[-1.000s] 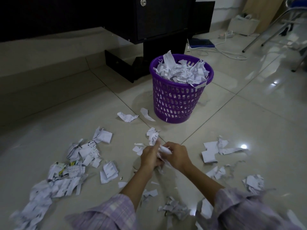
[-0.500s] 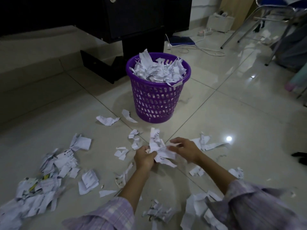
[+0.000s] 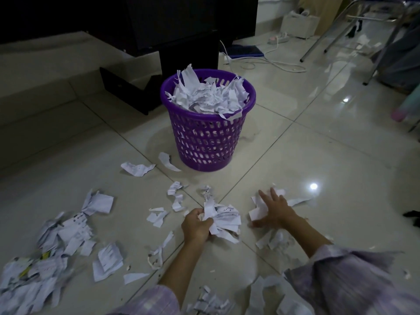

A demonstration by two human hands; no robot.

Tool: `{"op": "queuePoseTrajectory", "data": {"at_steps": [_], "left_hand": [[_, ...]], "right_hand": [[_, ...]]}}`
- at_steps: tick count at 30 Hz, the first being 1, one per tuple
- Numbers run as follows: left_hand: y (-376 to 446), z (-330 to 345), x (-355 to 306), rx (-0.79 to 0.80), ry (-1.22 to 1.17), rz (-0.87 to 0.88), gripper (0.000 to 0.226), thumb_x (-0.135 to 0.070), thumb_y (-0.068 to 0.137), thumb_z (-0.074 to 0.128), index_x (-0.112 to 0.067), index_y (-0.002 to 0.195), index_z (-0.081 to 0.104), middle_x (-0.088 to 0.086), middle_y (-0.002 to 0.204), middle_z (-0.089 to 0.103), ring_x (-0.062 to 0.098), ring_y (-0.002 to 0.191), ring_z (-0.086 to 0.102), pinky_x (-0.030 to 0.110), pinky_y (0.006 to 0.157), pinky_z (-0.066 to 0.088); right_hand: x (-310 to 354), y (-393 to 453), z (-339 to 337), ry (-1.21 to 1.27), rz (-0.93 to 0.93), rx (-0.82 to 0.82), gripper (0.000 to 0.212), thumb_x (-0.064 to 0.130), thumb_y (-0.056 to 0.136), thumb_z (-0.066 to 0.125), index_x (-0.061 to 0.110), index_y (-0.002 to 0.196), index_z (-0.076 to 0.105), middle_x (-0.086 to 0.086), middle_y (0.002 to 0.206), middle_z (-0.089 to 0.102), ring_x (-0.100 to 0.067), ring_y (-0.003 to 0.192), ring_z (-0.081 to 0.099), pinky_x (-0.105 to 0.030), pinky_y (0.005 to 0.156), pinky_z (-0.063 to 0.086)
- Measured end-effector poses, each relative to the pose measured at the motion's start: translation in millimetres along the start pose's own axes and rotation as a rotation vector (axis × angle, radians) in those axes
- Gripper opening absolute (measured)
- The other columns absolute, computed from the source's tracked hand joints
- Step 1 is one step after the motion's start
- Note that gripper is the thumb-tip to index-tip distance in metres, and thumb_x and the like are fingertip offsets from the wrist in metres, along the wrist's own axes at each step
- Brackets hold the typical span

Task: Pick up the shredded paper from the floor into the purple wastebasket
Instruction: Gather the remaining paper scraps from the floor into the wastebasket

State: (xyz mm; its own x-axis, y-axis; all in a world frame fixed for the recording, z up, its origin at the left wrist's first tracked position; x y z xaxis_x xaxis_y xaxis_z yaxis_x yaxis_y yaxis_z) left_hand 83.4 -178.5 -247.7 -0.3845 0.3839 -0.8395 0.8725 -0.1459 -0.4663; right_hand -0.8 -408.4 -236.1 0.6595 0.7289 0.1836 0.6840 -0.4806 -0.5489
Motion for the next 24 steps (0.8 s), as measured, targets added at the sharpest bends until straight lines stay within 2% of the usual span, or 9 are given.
{"op": "queuePoseTrajectory", "data": {"at_steps": [2,5,8,10,12,14,17,21,24], "left_hand": [[4,0,6,0.004,-0.017,-0.018,0.020,-0.002,0.079,0.068,-0.010,0.097,0.065,0.016,0.104,0.068,0.032,0.092,0.066,0.048,0.081,0.057],[8,1,12,0.014,-0.025,-0.028,0.022,-0.001,0.078,0.067,-0.011,0.098,0.066,0.018,0.102,0.068,0.033,0.090,0.067,0.050,0.079,0.057],[9,1,12,0.024,-0.027,-0.015,0.023,0.000,0.079,0.067,-0.009,0.100,0.065,0.017,0.101,0.068,0.033,0.089,0.068,0.050,0.077,0.058],[7,0,11,0.023,-0.033,-0.008,0.021,0.001,0.079,0.067,-0.010,0.097,0.065,0.017,0.100,0.068,0.033,0.089,0.068,0.050,0.076,0.058],[5,-1,10,0.025,-0.034,-0.004,0.019,0.001,0.079,0.067,-0.012,0.093,0.063,0.017,0.099,0.068,0.033,0.089,0.068,0.051,0.077,0.058],[3,-2,8,0.023,-0.026,-0.002,0.019,0.001,0.079,0.067,-0.013,0.092,0.063,0.017,0.099,0.068,0.033,0.089,0.068,0.051,0.078,0.057],[1,-7,5,0.021,-0.030,-0.008,0.018,0.000,0.080,0.067,-0.012,0.092,0.062,0.014,0.096,0.066,0.034,0.089,0.067,0.052,0.077,0.057],[-2,-15,1,0.004,-0.020,-0.006,0.018,-0.001,0.081,0.068,-0.013,0.091,0.060,0.011,0.094,0.064,0.034,0.089,0.067,0.051,0.077,0.057],[-2,-19,-1,-0.008,-0.002,0.005,0.019,-0.002,0.080,0.069,-0.014,0.091,0.060,0.011,0.093,0.064,0.033,0.088,0.067,0.050,0.077,0.057]], "right_hand": [[2,0,4,-0.073,-0.020,0.005,0.114,0.065,0.067,0.072,0.034,0.152,0.003,-0.005,0.161,-0.007,-0.037,0.146,0.003,-0.050,0.115,0.021],[6,-5,2,-0.096,-0.044,-0.083,0.099,0.060,0.072,0.071,0.033,0.151,0.018,-0.004,0.159,0.014,-0.036,0.141,0.017,-0.044,0.113,0.025],[13,-11,1,-0.087,-0.089,-0.181,0.080,0.052,0.075,0.072,0.031,0.144,0.037,-0.004,0.147,0.038,-0.031,0.132,0.036,-0.035,0.108,0.029],[17,-13,1,-0.071,-0.105,-0.206,0.066,0.043,0.077,0.072,0.027,0.137,0.049,-0.006,0.135,0.050,-0.026,0.121,0.050,-0.029,0.099,0.037],[20,-15,2,-0.041,-0.114,-0.219,0.051,0.030,0.078,0.071,0.022,0.127,0.060,-0.008,0.123,0.060,-0.026,0.110,0.059,-0.029,0.092,0.045],[21,-16,4,0.018,-0.122,-0.233,0.036,0.020,0.073,0.069,0.015,0.108,0.070,-0.010,0.108,0.066,-0.028,0.101,0.063,-0.028,0.083,0.047],[18,-16,9,0.087,-0.118,-0.247,0.011,0.018,0.069,0.065,0.014,0.078,0.069,-0.009,0.086,0.067,-0.028,0.087,0.065,-0.026,0.069,0.044],[26,-16,0,0.235,-0.057,-0.279,0.011,0.020,0.078,0.069,0.010,0.074,0.072,-0.011,0.078,0.069,-0.025,0.079,0.064,-0.030,0.069,0.050],[43,-19,-11,0.401,-0.042,-0.243,0.027,0.033,0.080,0.074,0.020,0.061,0.060,-0.005,0.070,0.061,-0.014,0.066,0.055,-0.022,0.056,0.040]]}}
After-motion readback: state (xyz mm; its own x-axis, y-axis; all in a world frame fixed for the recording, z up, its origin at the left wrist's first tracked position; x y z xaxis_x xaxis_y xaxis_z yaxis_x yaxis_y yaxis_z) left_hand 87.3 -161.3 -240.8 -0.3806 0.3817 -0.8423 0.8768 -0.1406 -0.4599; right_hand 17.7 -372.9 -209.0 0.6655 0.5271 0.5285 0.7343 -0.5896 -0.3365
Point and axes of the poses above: each hand's wrist, its own y-axis towards the middle knuckle, its own z-axis out of the palm, x = y × z, the point moved 5 cm from there along y, towards the middle knuckle
